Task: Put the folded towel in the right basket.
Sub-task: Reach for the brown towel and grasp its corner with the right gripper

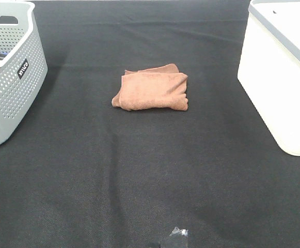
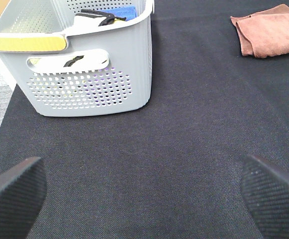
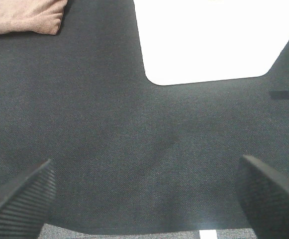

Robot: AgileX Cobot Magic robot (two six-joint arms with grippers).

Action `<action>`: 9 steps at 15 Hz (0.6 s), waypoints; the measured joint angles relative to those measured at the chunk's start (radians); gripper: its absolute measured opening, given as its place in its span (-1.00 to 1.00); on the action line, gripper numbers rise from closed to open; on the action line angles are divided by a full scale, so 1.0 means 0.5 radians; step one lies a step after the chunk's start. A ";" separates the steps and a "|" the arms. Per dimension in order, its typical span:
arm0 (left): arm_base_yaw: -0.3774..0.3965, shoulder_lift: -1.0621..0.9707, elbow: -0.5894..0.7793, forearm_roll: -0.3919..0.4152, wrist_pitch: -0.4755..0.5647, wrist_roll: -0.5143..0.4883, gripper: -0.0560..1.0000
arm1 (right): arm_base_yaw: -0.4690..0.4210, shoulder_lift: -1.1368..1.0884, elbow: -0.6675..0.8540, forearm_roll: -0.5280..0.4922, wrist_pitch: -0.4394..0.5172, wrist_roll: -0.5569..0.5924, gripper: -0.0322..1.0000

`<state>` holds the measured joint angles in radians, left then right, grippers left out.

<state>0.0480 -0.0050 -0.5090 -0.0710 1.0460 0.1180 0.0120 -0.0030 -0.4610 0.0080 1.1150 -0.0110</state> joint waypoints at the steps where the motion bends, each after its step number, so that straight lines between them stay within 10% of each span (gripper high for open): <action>1: 0.000 0.000 0.000 0.000 0.000 0.000 0.98 | 0.000 0.000 0.000 0.000 0.000 0.000 0.89; 9: 0.000 0.000 0.000 0.000 0.000 0.000 0.98 | 0.000 0.666 -0.230 0.034 -0.174 -0.050 0.89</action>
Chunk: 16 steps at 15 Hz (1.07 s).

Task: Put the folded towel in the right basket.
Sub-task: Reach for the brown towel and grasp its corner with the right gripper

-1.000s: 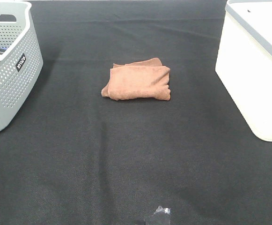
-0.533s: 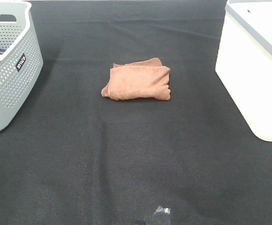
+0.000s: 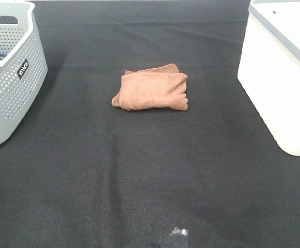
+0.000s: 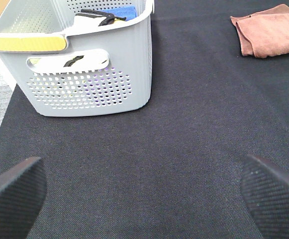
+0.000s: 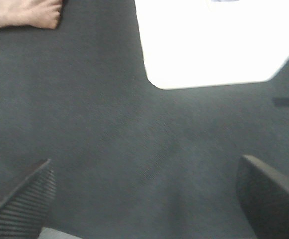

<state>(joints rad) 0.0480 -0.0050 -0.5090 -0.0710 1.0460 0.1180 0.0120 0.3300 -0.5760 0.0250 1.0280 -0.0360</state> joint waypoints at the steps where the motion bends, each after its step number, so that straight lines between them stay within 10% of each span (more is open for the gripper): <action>1: 0.000 0.000 0.000 0.000 0.000 0.000 0.98 | 0.000 0.288 -0.172 0.076 -0.012 0.000 0.89; 10: 0.000 0.000 0.000 0.000 0.000 0.000 0.98 | 0.038 2.014 -1.484 1.096 0.078 -0.266 0.89; 16: 0.000 0.000 0.000 0.000 0.000 0.000 0.98 | 0.518 3.174 -2.692 1.108 0.216 -0.200 0.87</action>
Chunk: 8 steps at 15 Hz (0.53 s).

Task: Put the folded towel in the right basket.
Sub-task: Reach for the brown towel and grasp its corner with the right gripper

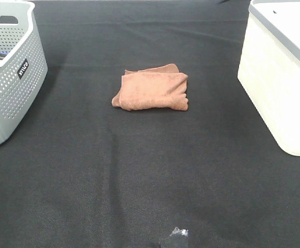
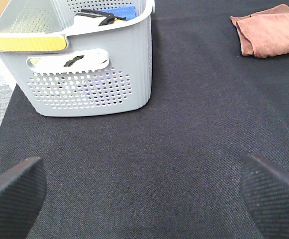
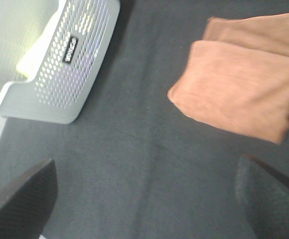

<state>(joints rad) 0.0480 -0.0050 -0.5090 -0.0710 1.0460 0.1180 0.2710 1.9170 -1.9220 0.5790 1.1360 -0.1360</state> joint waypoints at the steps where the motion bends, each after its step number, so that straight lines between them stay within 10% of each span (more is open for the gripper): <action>1: 0.000 0.000 0.000 0.000 0.000 0.000 0.98 | 0.020 0.198 -0.192 0.000 0.076 0.014 0.87; 8: 0.000 0.000 0.000 0.000 0.000 0.000 0.98 | 0.016 1.174 -0.914 -0.238 0.158 0.260 0.87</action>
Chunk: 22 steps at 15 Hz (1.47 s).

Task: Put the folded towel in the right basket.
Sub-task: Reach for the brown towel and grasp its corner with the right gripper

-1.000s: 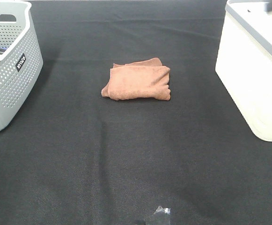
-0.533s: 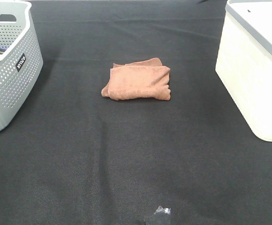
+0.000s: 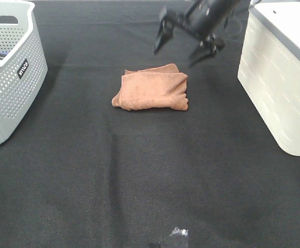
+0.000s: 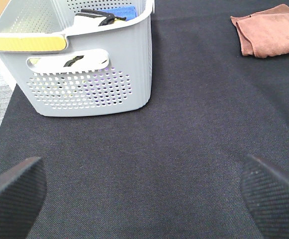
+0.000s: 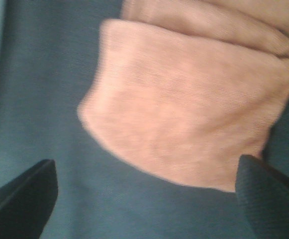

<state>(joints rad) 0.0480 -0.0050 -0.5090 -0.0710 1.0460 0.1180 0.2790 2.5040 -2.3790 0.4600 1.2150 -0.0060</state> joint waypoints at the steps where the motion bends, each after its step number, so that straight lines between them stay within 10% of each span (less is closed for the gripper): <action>1: 0.000 0.000 0.000 0.000 0.000 0.000 0.98 | 0.000 0.042 0.000 -0.074 0.000 0.002 0.87; 7: 0.000 0.000 0.000 0.000 0.000 0.000 0.98 | -0.004 0.072 -0.010 -0.444 -0.096 0.046 0.87; 22: 0.000 0.000 0.000 0.000 0.000 0.000 0.98 | -0.006 0.380 -0.038 -0.080 -0.326 0.052 0.79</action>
<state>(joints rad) 0.0480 -0.0050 -0.5090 -0.0710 1.0460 0.1180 0.2760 2.6940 -2.3980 0.4200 1.0520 0.0200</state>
